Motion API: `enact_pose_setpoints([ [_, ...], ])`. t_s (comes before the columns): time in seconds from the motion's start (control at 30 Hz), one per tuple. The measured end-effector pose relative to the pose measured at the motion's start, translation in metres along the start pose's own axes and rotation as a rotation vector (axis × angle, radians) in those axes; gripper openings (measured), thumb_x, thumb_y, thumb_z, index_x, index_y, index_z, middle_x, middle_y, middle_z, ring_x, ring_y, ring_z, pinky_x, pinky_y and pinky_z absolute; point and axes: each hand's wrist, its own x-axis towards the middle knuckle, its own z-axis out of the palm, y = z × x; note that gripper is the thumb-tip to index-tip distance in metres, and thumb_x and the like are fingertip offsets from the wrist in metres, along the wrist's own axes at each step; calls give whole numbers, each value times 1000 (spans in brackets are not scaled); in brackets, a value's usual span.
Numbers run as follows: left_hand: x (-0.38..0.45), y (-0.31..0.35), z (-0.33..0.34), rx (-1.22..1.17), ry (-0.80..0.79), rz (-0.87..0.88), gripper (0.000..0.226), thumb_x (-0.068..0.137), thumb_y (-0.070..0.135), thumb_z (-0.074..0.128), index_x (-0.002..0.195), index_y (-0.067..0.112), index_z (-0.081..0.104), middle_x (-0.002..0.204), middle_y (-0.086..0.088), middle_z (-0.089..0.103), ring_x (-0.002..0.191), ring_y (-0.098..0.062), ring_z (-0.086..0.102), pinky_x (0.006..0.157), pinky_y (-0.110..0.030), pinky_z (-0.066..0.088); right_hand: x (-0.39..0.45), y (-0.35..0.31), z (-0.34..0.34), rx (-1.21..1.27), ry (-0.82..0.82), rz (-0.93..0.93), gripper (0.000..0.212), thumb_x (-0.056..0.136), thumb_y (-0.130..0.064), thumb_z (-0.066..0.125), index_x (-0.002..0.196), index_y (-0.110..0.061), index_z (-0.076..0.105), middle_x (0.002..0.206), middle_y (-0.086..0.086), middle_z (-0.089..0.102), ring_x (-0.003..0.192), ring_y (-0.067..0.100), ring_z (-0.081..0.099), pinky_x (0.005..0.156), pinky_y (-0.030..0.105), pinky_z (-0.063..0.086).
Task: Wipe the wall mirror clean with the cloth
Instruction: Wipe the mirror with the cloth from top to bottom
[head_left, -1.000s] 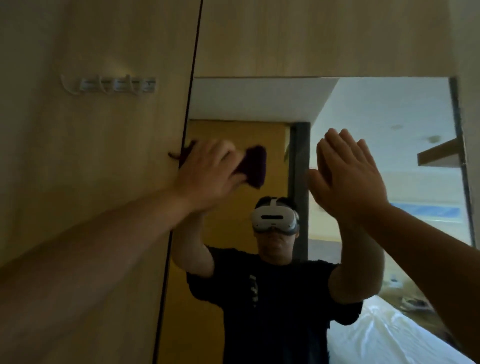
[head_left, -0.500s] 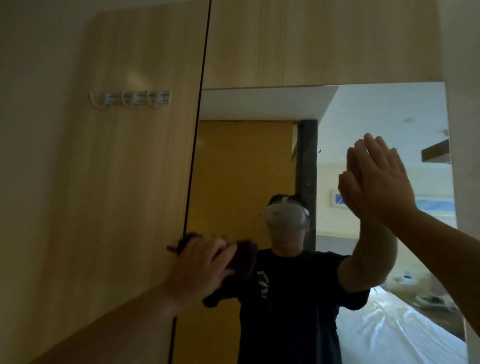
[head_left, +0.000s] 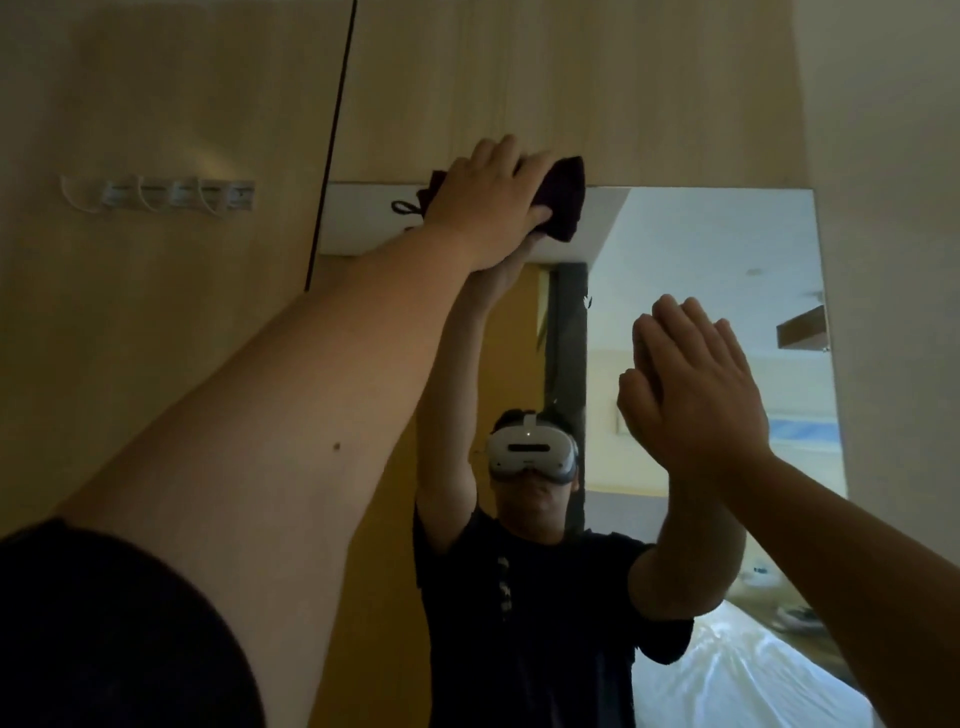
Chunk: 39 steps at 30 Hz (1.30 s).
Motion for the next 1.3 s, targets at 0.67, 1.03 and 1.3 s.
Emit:
enact_pose_setpoints([
  [0.67,-263,84,28,-152,84,222,46,96,42,56,133,15,56,113,-8,51,103,-29,55,90,-44,41,0,1,0,118,89,-9,51,101,-37,28,140,-11,49,154,13,38,149,31,23,122,52,16],
  [1.03,-343,119,22,-138,41,279,39,102,41,56,133,18,54,110,-6,52,95,-26,62,82,-40,49,-12,33,-16,55,76,18,50,103,-35,34,145,-10,42,159,15,31,151,31,18,123,50,11],
  [1.3,-185,93,19,-217,266,98,41,88,22,65,125,4,60,105,-17,55,87,-30,55,77,-40,48,-35,57,-10,-61,-20,62,62,101,-41,21,154,-11,23,164,13,16,153,29,6,123,51,11],
])
